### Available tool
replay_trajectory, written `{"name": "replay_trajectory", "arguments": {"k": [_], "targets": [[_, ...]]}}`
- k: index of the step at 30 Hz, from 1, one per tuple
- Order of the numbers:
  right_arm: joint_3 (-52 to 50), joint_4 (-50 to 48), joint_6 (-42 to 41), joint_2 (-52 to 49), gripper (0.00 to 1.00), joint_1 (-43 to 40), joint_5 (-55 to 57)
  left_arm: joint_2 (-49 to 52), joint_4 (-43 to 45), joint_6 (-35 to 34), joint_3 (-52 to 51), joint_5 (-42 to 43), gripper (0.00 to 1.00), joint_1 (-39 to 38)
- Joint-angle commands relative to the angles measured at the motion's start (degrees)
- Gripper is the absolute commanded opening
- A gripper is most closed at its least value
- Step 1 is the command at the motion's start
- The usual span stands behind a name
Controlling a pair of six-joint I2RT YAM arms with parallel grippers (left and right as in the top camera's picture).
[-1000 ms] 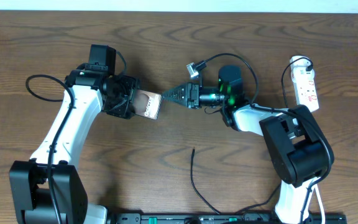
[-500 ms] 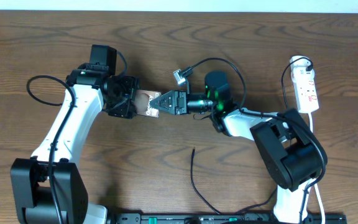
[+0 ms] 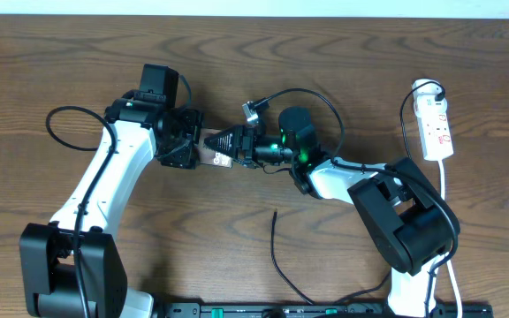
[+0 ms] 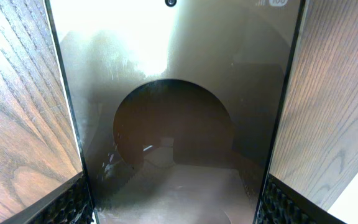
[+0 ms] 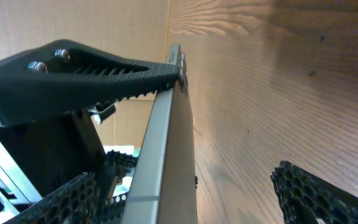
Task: Plug charger to phone and switch on socket
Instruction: 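Close the right gripper on the phone's edge beside the left gripper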
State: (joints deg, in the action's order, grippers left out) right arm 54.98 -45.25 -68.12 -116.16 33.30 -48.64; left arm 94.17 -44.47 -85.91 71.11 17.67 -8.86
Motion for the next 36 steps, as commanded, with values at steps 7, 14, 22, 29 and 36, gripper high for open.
{"name": "replay_trajectory", "arguments": {"k": [7, 14, 22, 29, 36], "targets": [[0.76, -0.17, 2.47, -0.24, 0.92, 1.2, 1.42, 0.26, -1.79, -1.38, 0.39, -0.15, 0.08, -0.13], [0.76, -0.15, 9.25, -0.24, 0.91, 1.68, 0.22, 0.26, -2.03, -1.16, 0.39, -0.17, 0.07, -0.39], [0.76, -0.11, 10.6, -0.24, 0.85, 1.68, -1.03, 0.26, -1.99, -1.18, 0.39, -0.39, 0.07, -1.97], [0.76, 1.11, 10.58, -0.24, 0.66, 1.68, -0.98, 0.26, -1.97, -1.2, 0.39, -0.39, 0.07, -2.36], [0.76, 1.31, 10.56, -0.24, 0.47, 1.68, -0.98, 0.26, -1.97, -1.2, 0.39, -0.42, 0.07, -2.38]]}}
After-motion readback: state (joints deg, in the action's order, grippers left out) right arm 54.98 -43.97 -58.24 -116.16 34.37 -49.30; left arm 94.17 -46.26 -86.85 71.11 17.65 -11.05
